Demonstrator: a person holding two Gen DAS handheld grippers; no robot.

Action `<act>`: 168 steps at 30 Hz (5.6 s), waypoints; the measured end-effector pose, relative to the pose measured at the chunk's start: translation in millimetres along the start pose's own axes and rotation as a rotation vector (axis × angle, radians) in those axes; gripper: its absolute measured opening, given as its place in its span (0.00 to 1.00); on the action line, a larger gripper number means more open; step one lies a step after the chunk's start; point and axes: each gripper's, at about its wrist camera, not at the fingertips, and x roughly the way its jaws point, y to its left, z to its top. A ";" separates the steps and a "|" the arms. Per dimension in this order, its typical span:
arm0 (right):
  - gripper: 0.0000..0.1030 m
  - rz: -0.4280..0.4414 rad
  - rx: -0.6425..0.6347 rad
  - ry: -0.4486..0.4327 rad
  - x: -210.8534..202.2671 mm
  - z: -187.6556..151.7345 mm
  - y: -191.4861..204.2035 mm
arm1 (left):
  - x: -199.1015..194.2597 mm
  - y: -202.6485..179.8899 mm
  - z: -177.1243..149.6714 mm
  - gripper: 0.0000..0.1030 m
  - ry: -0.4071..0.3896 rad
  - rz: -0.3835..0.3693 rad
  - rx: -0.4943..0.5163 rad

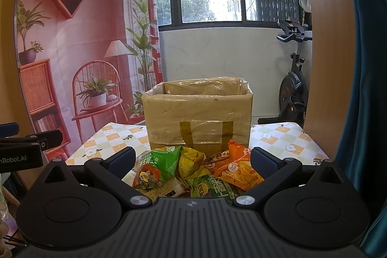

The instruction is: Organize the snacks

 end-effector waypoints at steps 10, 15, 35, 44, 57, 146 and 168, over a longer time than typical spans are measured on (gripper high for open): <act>1.00 -0.004 -0.002 0.000 0.6 3.5 -2.1 | 1.1 -0.3 0.4 1.00 0.001 -0.001 0.001; 1.00 -0.004 -0.002 0.000 0.8 2.5 -1.8 | 1.2 -0.6 0.8 1.00 0.002 0.000 0.001; 1.00 -0.003 -0.001 0.004 0.9 0.5 -1.0 | 2.6 1.5 0.7 1.00 0.012 -0.008 -0.020; 1.00 0.029 0.020 0.017 9.0 5.0 -12.0 | 15.8 3.1 3.8 1.00 0.033 0.042 -0.003; 0.99 -0.031 0.113 -0.069 63.9 34.6 -75.2 | 86.6 24.6 22.4 1.00 0.031 0.112 0.005; 0.83 -0.002 0.248 0.041 144.4 3.4 -137.0 | 196.2 13.0 26.2 0.72 0.038 -0.244 -0.188; 0.83 0.079 0.135 -0.108 181.1 91.9 -119.5 | 236.6 -9.8 99.4 0.72 -0.054 -0.292 -0.152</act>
